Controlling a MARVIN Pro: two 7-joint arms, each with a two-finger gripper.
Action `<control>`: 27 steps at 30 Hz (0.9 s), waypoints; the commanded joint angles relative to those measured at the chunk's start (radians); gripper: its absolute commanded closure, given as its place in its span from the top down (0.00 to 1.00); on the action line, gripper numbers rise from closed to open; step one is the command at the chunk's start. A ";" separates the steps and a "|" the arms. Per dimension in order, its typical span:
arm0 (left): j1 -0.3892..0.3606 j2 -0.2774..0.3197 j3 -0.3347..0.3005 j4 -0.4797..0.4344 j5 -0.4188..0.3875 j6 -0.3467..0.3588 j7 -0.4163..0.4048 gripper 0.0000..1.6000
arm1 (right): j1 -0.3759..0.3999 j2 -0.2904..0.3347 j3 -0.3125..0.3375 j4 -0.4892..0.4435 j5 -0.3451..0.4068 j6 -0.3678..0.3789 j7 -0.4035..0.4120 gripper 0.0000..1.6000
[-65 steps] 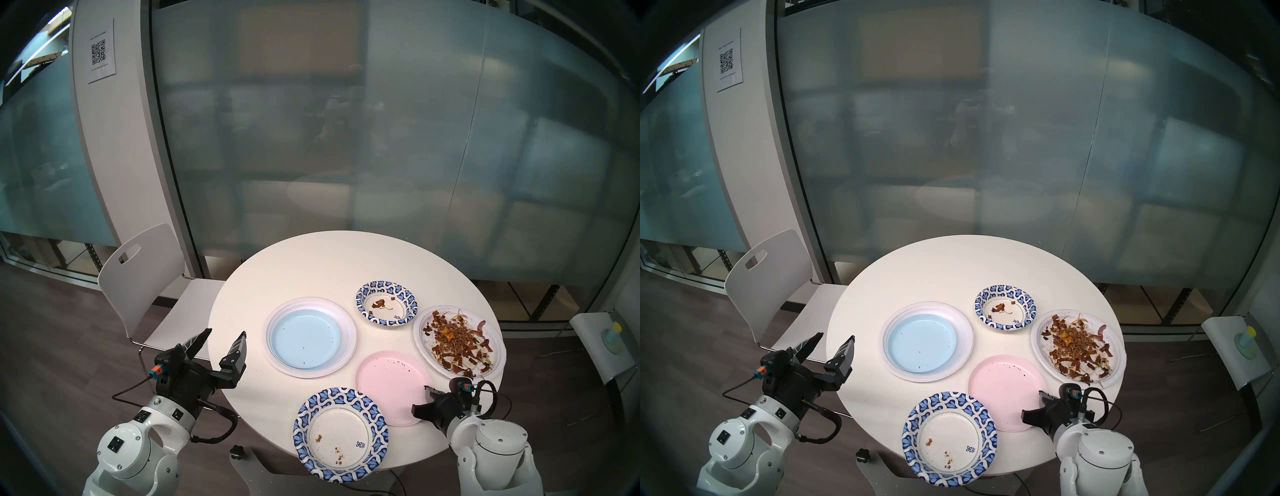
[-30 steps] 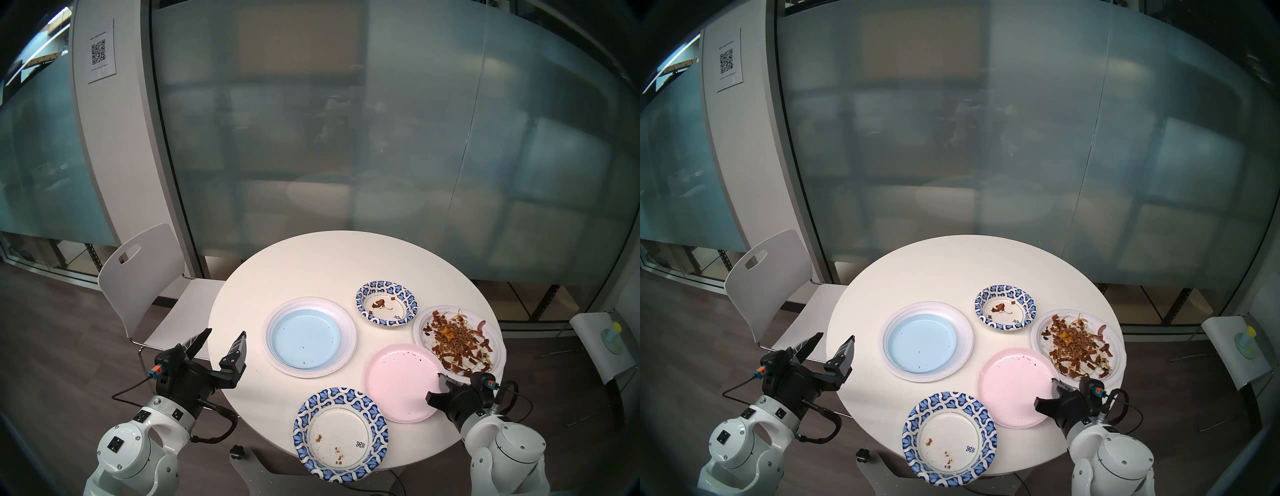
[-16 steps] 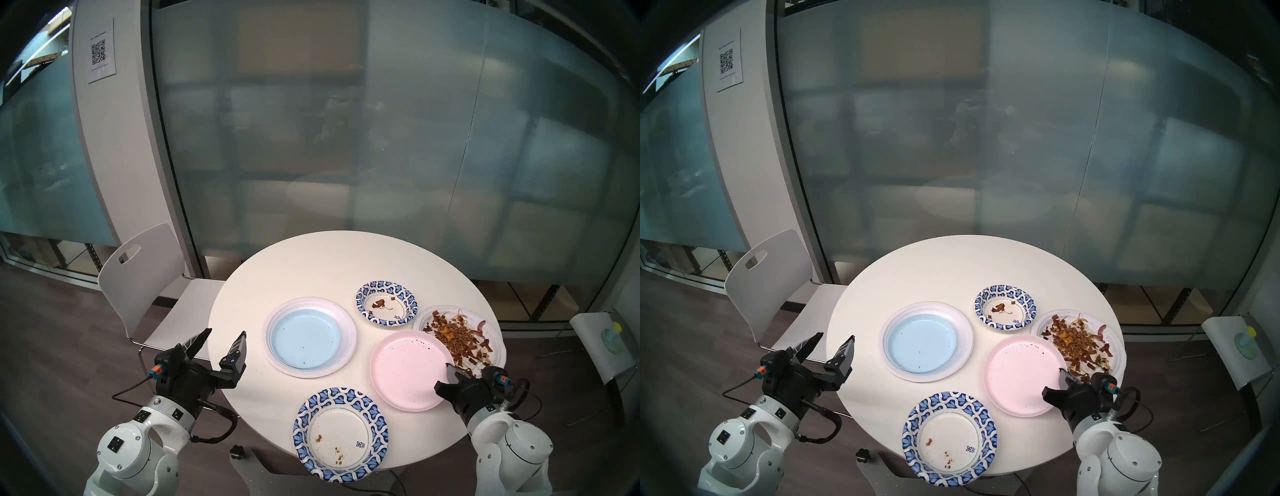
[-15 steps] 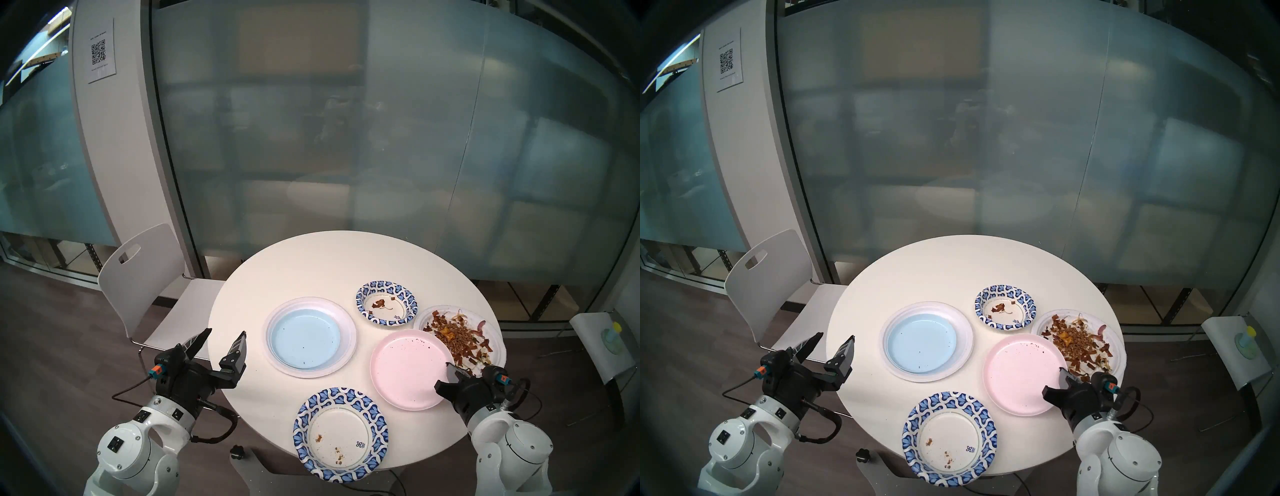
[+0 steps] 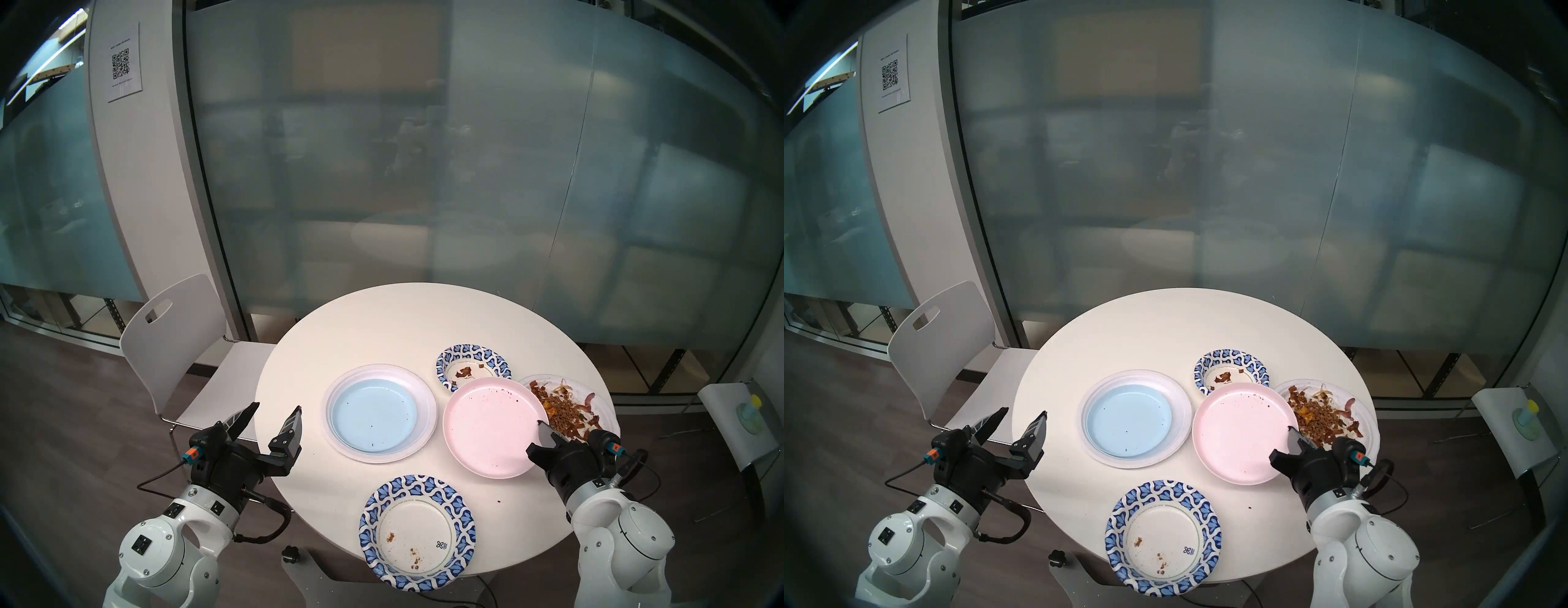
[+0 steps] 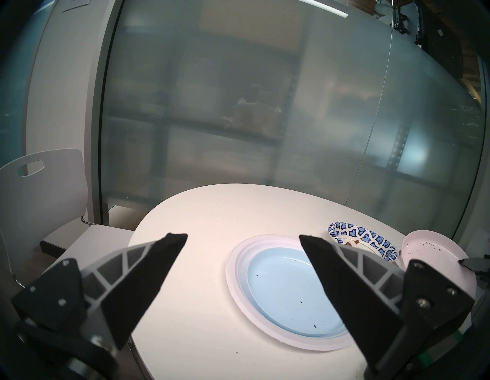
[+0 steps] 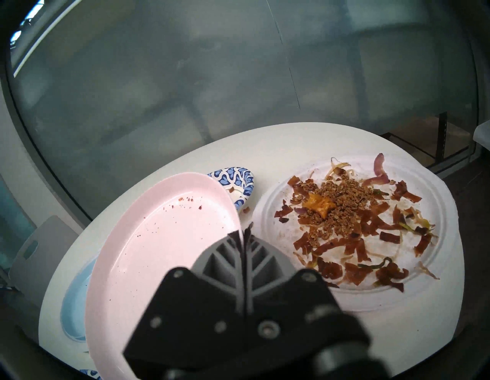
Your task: Stack the plates into one stack
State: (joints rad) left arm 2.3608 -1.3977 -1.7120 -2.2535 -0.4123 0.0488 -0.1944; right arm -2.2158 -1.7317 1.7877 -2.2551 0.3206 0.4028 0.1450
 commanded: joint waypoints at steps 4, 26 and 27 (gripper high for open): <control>-0.003 -0.003 0.001 -0.019 -0.001 0.001 -0.001 1.00 | 0.136 0.061 -0.083 0.055 0.018 0.027 -0.016 0.00; -0.004 -0.012 -0.002 -0.019 0.004 0.005 -0.009 1.00 | 0.352 0.138 -0.254 0.234 0.050 0.059 -0.099 0.00; -0.004 -0.012 -0.002 -0.019 0.004 0.005 -0.009 1.00 | 0.360 0.141 -0.262 0.244 0.053 0.057 -0.101 0.00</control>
State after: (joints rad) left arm 2.3585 -1.4086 -1.7159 -2.2530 -0.4059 0.0512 -0.2042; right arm -1.9598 -1.6120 1.5773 -2.0448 0.3582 0.4589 0.0540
